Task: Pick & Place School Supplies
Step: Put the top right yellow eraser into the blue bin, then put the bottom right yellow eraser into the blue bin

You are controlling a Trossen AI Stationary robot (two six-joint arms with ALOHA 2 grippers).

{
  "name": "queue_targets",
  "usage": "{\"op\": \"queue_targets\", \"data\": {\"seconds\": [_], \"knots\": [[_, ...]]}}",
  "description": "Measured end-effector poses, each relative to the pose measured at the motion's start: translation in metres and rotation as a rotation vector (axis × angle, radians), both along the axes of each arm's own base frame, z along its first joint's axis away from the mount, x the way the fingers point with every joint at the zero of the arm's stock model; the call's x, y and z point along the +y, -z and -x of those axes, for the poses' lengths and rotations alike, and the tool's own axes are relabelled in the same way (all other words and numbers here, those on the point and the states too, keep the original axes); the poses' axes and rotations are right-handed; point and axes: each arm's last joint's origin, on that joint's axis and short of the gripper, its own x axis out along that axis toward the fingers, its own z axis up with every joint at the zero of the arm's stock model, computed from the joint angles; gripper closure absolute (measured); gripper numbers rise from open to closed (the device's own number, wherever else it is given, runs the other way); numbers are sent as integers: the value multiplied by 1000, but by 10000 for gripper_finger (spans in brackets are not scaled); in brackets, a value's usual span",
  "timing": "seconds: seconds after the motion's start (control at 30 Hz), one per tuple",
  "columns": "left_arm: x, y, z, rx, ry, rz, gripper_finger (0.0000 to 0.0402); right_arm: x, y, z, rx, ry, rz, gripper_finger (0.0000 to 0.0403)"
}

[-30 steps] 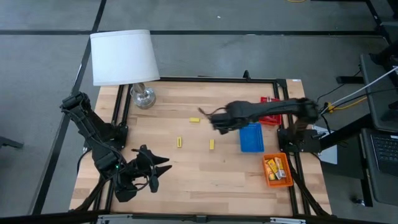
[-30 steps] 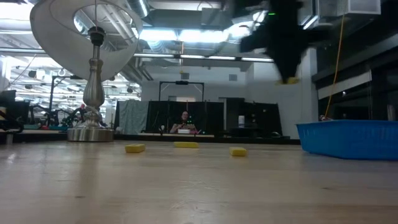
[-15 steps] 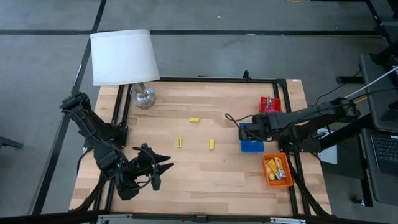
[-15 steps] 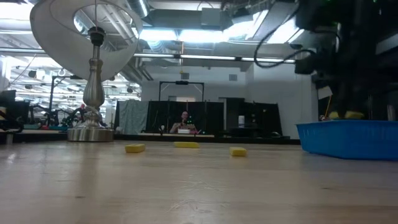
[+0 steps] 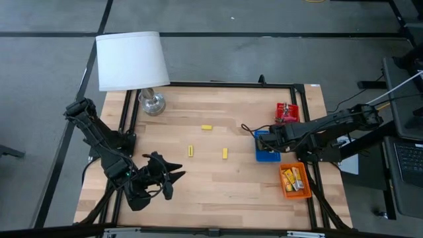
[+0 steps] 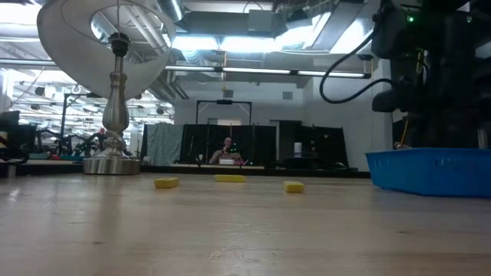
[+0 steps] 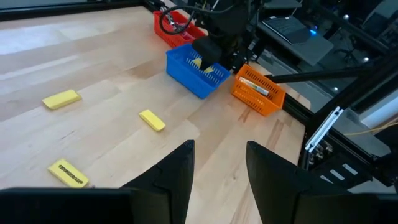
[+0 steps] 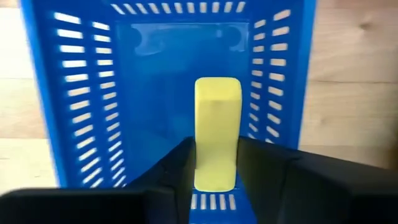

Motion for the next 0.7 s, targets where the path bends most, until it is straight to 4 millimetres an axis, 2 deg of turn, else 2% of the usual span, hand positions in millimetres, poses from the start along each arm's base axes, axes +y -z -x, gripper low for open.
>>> {"op": "queue_targets", "data": {"seconds": [0.37,0.47,0.6,0.7], "knots": [[1,0,-1,1,-3,1,261,0,-15,-12,-86,-37,44,230],[1,0,-1,2,-2,1,261,9,-34,-30,-248,-103,47,226],[1,0,-1,7,2,-14,261,27,-74,-66,-575,-173,118,229],[4,1,-3,13,-13,-23,261,35,-77,-88,-572,-175,137,236]]}}
